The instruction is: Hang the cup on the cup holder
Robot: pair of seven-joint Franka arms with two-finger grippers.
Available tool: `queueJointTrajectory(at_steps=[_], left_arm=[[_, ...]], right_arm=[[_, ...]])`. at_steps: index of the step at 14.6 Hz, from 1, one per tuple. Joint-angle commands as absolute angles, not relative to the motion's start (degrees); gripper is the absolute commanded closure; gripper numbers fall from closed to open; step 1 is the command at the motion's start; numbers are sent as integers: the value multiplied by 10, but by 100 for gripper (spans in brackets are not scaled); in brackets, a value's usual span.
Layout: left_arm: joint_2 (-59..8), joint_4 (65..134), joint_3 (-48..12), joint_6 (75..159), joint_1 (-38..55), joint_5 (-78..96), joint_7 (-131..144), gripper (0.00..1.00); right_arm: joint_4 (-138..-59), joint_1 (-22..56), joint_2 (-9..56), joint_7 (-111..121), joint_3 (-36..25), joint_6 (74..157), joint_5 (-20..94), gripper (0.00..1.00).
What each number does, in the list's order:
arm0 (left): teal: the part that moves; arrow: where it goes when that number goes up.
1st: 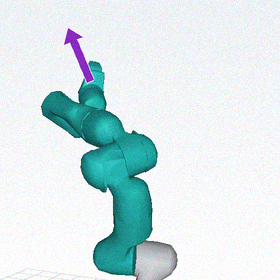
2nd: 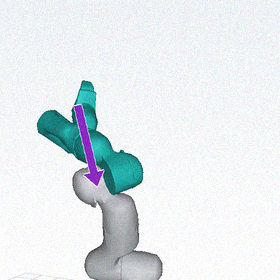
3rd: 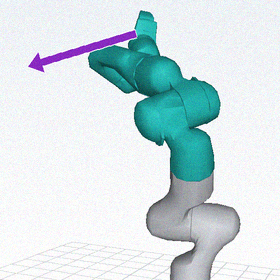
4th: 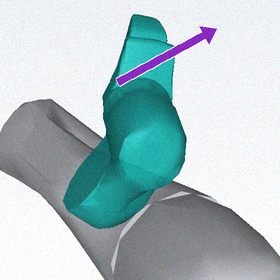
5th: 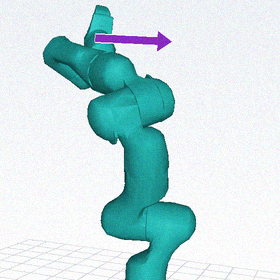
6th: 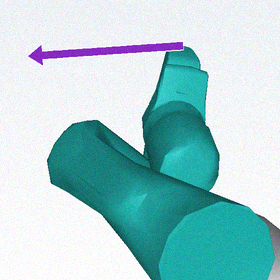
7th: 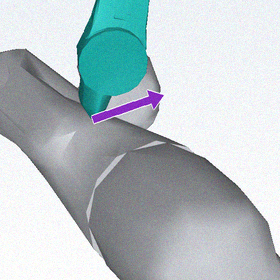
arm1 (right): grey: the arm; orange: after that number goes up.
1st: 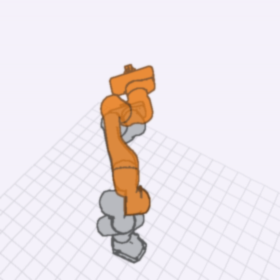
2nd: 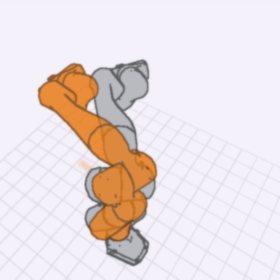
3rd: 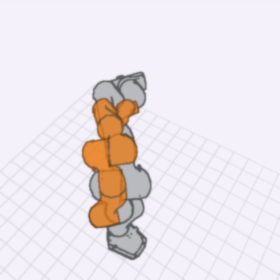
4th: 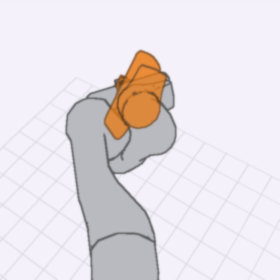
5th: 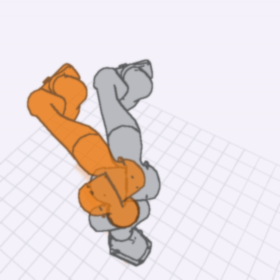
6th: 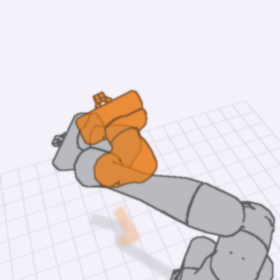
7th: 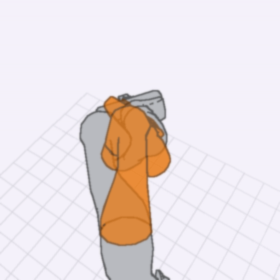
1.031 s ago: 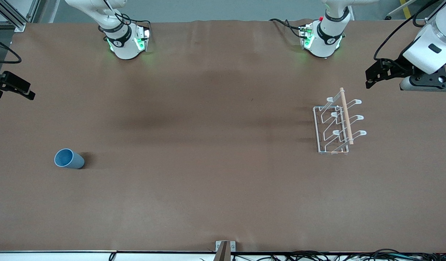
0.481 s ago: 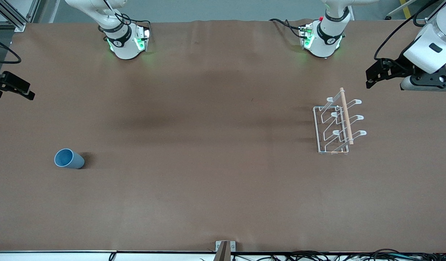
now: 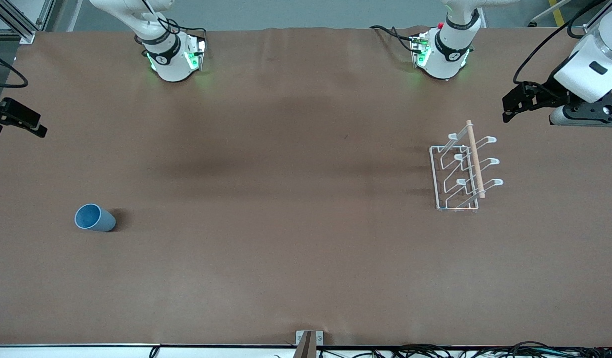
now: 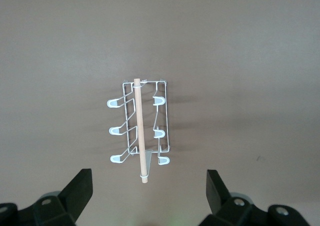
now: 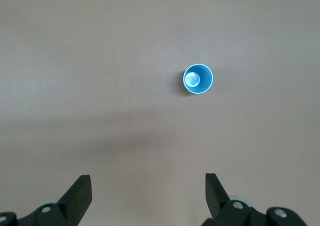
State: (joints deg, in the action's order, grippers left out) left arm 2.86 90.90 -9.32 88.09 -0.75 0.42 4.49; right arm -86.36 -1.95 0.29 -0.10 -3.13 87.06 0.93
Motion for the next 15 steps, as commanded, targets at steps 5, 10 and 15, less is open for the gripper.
queueJointTrajectory(at_steps=[5,10,15], left_arm=[[20,891,-94,867,-7,4,40,0],[20,891,-94,867,-11,6,39,0],[20,892,-94,867,-11,6,39,0]], right_arm=[[-875,-66,64,17,-33,946,8,0],[-929,-76,122,17,-33,1050,4,0],[-991,-101,170,20,-33,1146,-2,0]])
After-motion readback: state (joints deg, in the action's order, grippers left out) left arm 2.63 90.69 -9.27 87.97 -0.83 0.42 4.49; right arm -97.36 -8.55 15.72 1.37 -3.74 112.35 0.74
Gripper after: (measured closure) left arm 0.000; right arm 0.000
